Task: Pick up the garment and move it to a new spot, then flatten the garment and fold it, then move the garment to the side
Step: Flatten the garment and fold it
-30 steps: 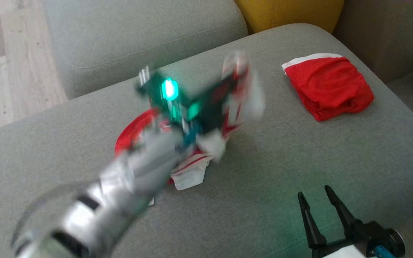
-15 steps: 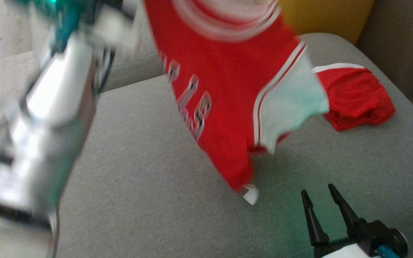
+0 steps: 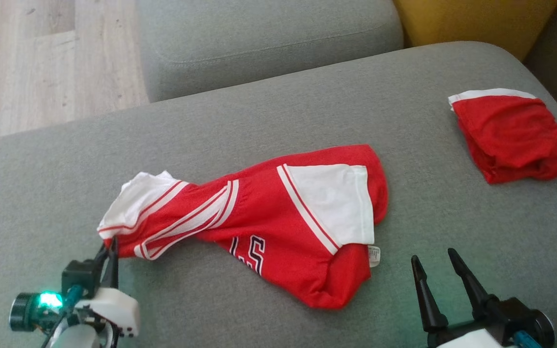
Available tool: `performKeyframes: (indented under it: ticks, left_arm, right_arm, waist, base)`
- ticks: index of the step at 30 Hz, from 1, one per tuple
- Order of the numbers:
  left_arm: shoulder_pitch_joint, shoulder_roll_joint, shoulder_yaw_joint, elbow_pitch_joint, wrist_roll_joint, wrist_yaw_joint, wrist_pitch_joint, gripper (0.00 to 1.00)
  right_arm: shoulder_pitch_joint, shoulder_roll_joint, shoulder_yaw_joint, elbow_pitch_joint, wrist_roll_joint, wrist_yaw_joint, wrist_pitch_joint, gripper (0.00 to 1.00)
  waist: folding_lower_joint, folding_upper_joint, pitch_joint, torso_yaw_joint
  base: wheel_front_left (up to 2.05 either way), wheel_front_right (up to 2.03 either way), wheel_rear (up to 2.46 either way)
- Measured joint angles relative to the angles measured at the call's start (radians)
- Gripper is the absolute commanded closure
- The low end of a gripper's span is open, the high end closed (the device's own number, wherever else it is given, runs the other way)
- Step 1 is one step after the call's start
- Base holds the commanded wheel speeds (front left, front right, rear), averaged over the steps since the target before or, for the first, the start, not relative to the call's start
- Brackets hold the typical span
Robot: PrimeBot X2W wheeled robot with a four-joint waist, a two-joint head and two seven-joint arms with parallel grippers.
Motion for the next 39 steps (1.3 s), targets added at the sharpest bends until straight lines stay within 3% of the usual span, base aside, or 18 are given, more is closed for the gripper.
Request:
performKeyframes:
  ticks: [7,9,14,16,18,19,20,21,27,32,39]
  left_arm:
    - [-0.048,0.047,-0.011,-0.165,0.089,0.023,0.000,0.00]
    - [-0.115,0.044,-0.049,-0.222,0.109,-0.021,0.005,0.00]
    - [-0.352,0.004,-0.198,-0.327,0.156,-0.193,0.118,0.00]
    - [-0.443,-0.027,-0.284,-0.336,0.158,-0.225,0.179,0.00]
    - [-0.484,-0.044,-0.330,-0.335,0.145,-0.230,0.211,0.00]
    - [-0.560,-0.068,-0.472,-0.335,0.064,-0.234,0.267,0.00]
    - [-0.597,-0.069,-0.556,-0.334,0.009,-0.236,0.296,0.00]
    - [-0.597,-0.069,-0.556,-0.334,0.009,-0.236,0.296,0.00]
    - [-0.776,-0.027,-0.840,-0.275,-0.278,-0.235,0.419,0.00]
    - [-0.877,-0.002,-0.874,-0.243,-0.346,-0.235,0.483,0.00]
    - [-0.846,0.029,-0.883,-0.304,-0.319,-0.235,0.619,0.00]
  right_arm:
    - [0.005,-0.001,0.015,0.012,-0.006,0.000,0.000,0.00]
    - [0.004,-0.002,0.019,0.011,-0.006,0.000,0.000,0.00]
    - [-0.012,-0.005,0.033,0.010,-0.005,0.000,0.000,0.00]
    - [-0.027,-0.005,0.040,0.010,-0.005,0.000,0.000,0.00]
    - [-0.036,-0.005,0.046,0.010,-0.005,0.000,0.000,0.00]
    - [-0.056,-0.005,0.056,0.010,-0.001,0.000,0.000,0.00]
    - [-0.069,-0.004,0.064,0.010,0.001,0.000,0.000,0.00]
    - [-0.069,-0.004,0.064,0.010,0.001,0.000,0.000,0.00]
    - [-0.122,0.002,0.087,0.011,0.019,0.000,0.000,0.00]
    - [-0.149,0.008,0.103,0.018,0.032,0.000,0.000,0.00]
    - [-0.190,0.014,0.131,0.021,0.075,0.000,0.000,0.00]
  waist:
    - [-0.0001,0.0000,0.000,0.021]
    - [0.0000,0.0000,0.003,0.018]
    - [0.0000,0.0000,0.027,-0.004]
    - [0.0000,0.0000,0.044,-0.020]
    - [0.0000,0.0000,0.054,-0.029]
    - [0.0001,0.0000,0.075,-0.051]
    - [0.0001,0.0000,0.085,-0.065]
    - [0.0001,0.0000,0.085,-0.065]
    - [0.0001,0.0000,0.157,-0.160]
    - [0.0002,0.0000,0.232,-0.234]
    - [0.0001,0.0000,0.326,-0.317]
  base:
    - [0.00,0.00,0.00]
    - [0.00,0.00,0.00]
    - [0.00,0.00,0.00]
    - [0.00,0.00,0.00]
    - [0.00,0.00,0.00]
    - [0.00,0.00,0.00]
    - [0.00,0.00,0.00]
    - [0.00,0.00,0.00]
    - [0.00,0.00,0.00]
    - [0.00,0.00,0.00]
    - [0.00,0.00,0.00]
